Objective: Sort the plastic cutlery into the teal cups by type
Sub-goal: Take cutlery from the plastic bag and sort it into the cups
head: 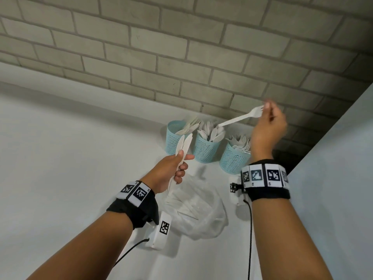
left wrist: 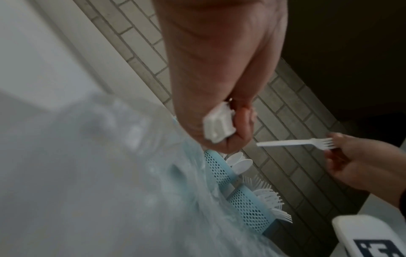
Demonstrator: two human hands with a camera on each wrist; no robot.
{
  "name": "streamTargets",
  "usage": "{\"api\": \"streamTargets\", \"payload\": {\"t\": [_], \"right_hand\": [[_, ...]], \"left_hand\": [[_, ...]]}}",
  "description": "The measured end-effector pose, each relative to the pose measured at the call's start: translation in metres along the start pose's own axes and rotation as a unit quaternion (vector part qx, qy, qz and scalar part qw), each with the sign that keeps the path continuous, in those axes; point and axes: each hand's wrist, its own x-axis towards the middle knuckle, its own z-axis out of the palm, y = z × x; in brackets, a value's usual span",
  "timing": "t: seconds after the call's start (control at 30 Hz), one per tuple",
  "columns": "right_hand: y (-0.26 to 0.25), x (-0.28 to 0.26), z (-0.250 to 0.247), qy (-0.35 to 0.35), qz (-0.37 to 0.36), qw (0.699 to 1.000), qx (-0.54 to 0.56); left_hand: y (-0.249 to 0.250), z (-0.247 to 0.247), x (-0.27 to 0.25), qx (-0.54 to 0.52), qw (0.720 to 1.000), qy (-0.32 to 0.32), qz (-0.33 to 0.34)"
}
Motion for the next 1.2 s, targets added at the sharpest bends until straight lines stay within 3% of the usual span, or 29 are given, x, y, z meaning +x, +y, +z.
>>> {"api": "streamTargets", "payload": {"t": [0.1, 0.27, 0.4, 0.53, 0.63, 0.7, 0.77, 0.83, 0.9, 1.03, 1.2], "right_hand": [[0.003, 0.014, -0.014, 0.023, -0.092, 0.991, -0.09], [0.028, 0.015, -0.024, -0.045, -0.109, 0.96, -0.252], [0.047, 0.004, -0.02, -0.172, -0.042, 0.899, -0.4], [0.06, -0.008, -0.017, -0.289, 0.026, 0.836, -0.467], [0.057, -0.013, -0.013, -0.309, 0.052, 0.815, -0.487], [0.046, -0.016, -0.009, -0.272, -0.006, 0.852, -0.447], [0.031, -0.024, -0.004, -0.25, -0.07, 0.906, -0.333], [0.013, -0.034, 0.002, -0.304, -0.049, 0.934, -0.179], [0.0, -0.047, 0.008, -0.388, 0.013, 0.915, -0.108], [-0.004, -0.071, 0.022, -0.53, 0.135, 0.835, -0.061], [0.002, -0.089, 0.03, -0.52, 0.297, 0.795, 0.101]], "left_hand": [[0.001, 0.003, 0.001, -0.056, 0.998, -0.038, -0.017], [0.003, 0.009, 0.001, -0.074, 0.994, -0.08, -0.015], [0.002, 0.01, 0.001, -0.073, 0.994, -0.084, -0.018], [0.003, 0.01, -0.003, -0.049, 0.996, -0.079, -0.016], [0.003, 0.011, -0.005, -0.035, 0.997, -0.067, -0.012], [0.003, 0.011, -0.005, -0.036, 0.998, -0.057, -0.009], [0.002, 0.013, -0.004, -0.043, 0.998, -0.051, -0.006], [0.002, 0.015, -0.004, -0.045, 0.998, -0.047, -0.001], [0.003, 0.016, -0.004, -0.046, 0.998, -0.04, 0.004], [0.004, 0.016, -0.004, -0.044, 0.998, -0.035, 0.009], [0.007, 0.012, -0.013, 0.014, 0.998, -0.065, 0.016]]}}
